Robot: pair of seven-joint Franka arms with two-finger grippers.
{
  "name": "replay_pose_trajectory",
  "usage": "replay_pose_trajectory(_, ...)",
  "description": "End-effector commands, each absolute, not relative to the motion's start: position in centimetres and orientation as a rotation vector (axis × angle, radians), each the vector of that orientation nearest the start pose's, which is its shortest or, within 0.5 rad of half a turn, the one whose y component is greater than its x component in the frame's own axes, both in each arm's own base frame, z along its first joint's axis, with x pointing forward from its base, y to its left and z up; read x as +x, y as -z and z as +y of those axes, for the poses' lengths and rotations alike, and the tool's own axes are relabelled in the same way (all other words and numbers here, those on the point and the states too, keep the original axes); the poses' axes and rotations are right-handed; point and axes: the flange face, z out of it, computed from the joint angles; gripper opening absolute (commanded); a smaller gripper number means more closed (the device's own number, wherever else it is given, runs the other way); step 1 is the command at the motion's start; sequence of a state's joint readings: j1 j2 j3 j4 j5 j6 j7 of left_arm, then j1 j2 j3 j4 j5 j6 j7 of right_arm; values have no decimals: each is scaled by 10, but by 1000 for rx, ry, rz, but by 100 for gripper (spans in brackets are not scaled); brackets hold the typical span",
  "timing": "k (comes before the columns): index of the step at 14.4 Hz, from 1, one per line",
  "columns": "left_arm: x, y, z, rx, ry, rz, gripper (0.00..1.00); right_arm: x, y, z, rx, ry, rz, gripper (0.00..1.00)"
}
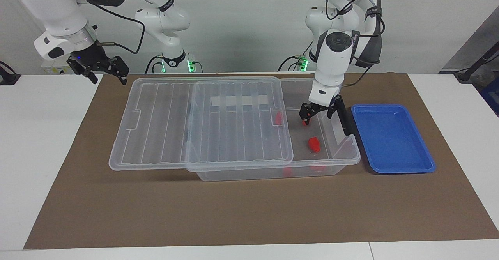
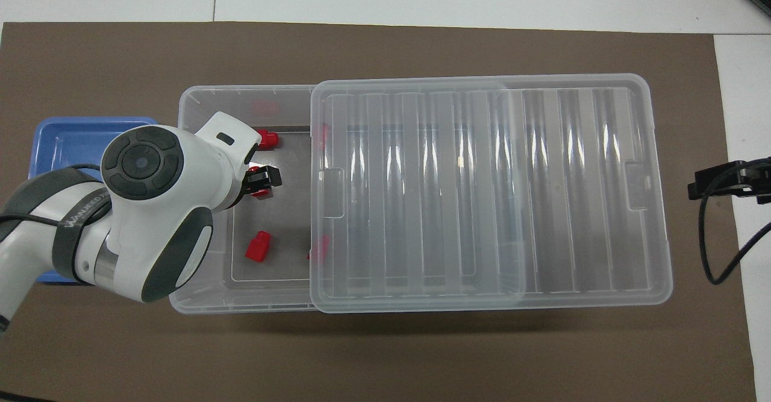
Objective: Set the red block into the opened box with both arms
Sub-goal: 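Withdraw the left gripper back above the blue tray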
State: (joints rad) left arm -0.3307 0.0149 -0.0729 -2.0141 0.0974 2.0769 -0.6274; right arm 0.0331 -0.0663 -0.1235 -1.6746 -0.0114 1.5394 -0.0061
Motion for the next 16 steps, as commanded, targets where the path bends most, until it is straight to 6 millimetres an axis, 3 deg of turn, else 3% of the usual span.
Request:
replay_pose_trajectory(1,510,-484,-211,-3047,131,-260,100,520,-609,-53,-3134,-109,143,100)
replay_pose_trajectory(3,504,-512,-188,-3049,139,-166,100,520,-609,-53,-3134,-109,145,100)
replay_pose_trajectory(6,514,-546,-123,-3043,78,-25,100,520,-609,-53,-3134,-109,145,100)
replay_pose_trajectory(12,529,-562,-19,-3057,53,82,100,522,-612,-54,-3143,-91,146,100)
replay_pose_trajectory(14,531,-567,2,-3101,78,47,100,526,-613,-54,-3150,-53,144,100)
replay_pose_trajectory(16,529,-580,5,-3102,99,34,100,528,-617,-54,-3152,-24,139,100)
